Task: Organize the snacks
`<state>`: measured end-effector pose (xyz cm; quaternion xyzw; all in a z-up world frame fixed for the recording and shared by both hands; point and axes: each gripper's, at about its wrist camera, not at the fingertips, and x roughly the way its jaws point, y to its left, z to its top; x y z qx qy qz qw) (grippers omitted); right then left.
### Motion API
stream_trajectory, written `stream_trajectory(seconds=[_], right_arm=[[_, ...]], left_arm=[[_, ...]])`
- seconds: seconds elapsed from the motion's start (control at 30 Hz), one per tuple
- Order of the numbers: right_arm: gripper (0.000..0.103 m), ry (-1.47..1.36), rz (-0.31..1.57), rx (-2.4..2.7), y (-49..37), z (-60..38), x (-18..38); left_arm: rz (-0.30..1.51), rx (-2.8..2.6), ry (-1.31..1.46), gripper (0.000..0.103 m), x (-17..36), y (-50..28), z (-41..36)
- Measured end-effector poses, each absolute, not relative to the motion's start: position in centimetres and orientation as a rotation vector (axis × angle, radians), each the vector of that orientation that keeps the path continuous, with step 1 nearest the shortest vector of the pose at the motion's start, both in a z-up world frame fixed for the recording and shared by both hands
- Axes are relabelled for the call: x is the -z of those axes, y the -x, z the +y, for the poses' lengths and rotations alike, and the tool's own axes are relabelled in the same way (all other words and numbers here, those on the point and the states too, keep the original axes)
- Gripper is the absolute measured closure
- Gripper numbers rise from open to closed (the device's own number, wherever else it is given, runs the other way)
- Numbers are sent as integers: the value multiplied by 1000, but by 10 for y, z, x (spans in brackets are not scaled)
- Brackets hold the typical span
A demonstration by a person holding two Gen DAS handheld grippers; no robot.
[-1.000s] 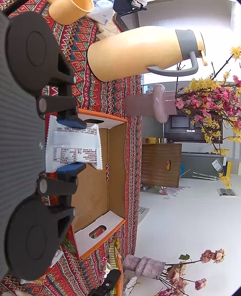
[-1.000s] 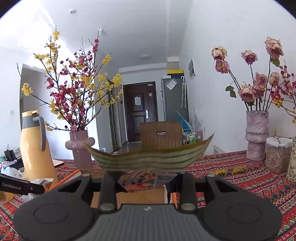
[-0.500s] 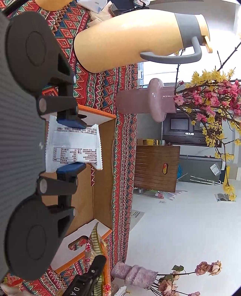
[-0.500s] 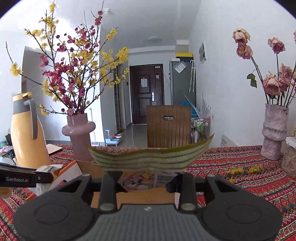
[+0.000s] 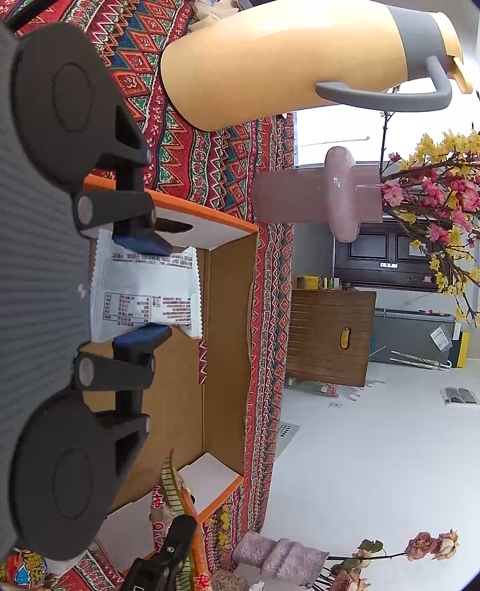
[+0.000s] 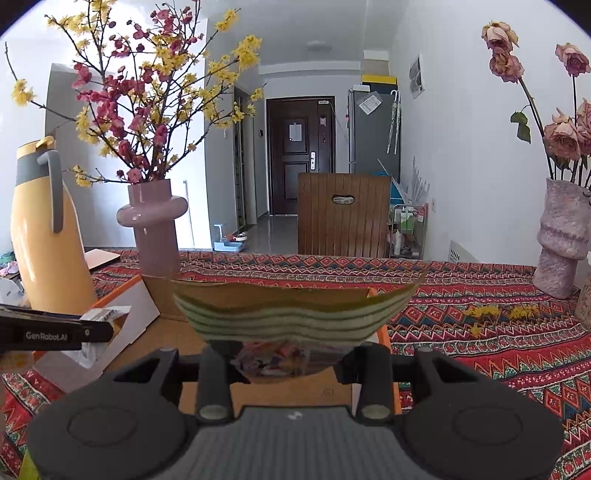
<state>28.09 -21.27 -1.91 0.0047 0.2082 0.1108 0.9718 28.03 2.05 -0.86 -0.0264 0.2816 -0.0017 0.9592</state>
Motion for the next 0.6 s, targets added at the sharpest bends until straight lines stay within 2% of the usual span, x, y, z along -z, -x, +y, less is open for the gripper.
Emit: stream_trajectory(seconds=[0.07,0.13,0.17,0.2,0.23,0.27,0.47,0.6], right_arm=[[45,-16,418,-220,-280,-214,20],[39,-25,409,-219,-277,-216,19],[31,-29,405,-220,-276,-217,19],[25,-30,400,-219,-275,-218,19],[14,-32,393,-215,-273,-219,18],[8,-34,384,-212,-272,-220,17],[1,-39,361,-235,-266,-222,14],[0,-45,362,-237,-266,-224,14]], left_arm=[[551,4,58,43,7,-276,21],[514,-5,60,15,4,-270,21],[494,-6,62,11,2,-266,21],[478,-5,67,3,-1,-264,22],[468,-3,72,0,-2,-262,22],[463,-5,72,0,-3,-260,22],[464,0,77,0,-4,-259,22],[458,-2,83,0,-5,-257,23]])
